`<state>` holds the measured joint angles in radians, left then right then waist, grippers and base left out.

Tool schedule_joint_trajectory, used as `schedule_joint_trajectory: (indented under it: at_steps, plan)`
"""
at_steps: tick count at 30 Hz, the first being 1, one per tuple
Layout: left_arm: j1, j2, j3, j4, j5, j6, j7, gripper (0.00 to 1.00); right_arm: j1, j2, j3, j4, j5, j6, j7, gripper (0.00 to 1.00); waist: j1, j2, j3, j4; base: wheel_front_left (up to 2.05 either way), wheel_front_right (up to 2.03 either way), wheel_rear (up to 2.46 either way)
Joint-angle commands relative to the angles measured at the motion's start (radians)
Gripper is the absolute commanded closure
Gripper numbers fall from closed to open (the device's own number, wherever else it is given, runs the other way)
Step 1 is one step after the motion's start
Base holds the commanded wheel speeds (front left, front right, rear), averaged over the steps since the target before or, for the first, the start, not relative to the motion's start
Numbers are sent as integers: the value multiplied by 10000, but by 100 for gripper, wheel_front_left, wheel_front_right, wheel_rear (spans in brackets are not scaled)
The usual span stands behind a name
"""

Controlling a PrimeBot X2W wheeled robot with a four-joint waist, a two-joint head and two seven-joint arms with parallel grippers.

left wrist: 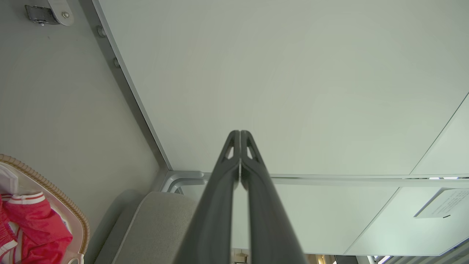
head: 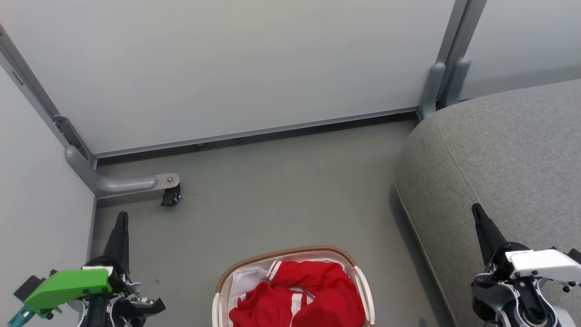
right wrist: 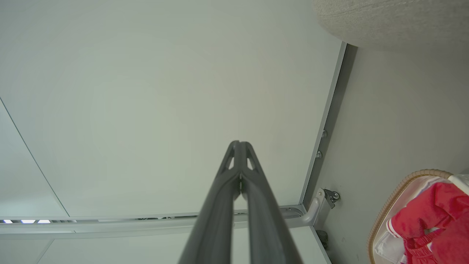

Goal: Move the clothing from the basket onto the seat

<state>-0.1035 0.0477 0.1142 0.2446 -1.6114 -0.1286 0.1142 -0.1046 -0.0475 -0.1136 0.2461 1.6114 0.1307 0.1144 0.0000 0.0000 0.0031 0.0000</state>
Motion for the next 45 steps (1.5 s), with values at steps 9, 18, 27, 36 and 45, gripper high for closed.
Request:
schedule_joint_trajectory:
  at_steps: [9,18,27,36,45]
  plan:
    - [-105,51,17,-12,-32,-53,24,100,-73,-57,-15,-34,32,0,22,100,0,0,0,0,0,0,0]
    - [-105,52,17,-12,-32,-53,24,100,-73,-57,-15,-34,34,0,22,100,0,0,0,0,0,0,0]
    - [-105,52,17,-12,-32,-53,24,100,-73,-57,-15,-34,34,0,22,100,0,0,0,0,0,0,0]
    - [-105,52,17,-13,-32,-53,24,100,-73,-57,-15,-34,32,0,22,100,0,0,0,0,0,0,0]
    - [-105,52,17,-13,-32,-53,24,100,-73,-57,-15,-34,32,0,22,100,0,0,0,0,0,0,0]
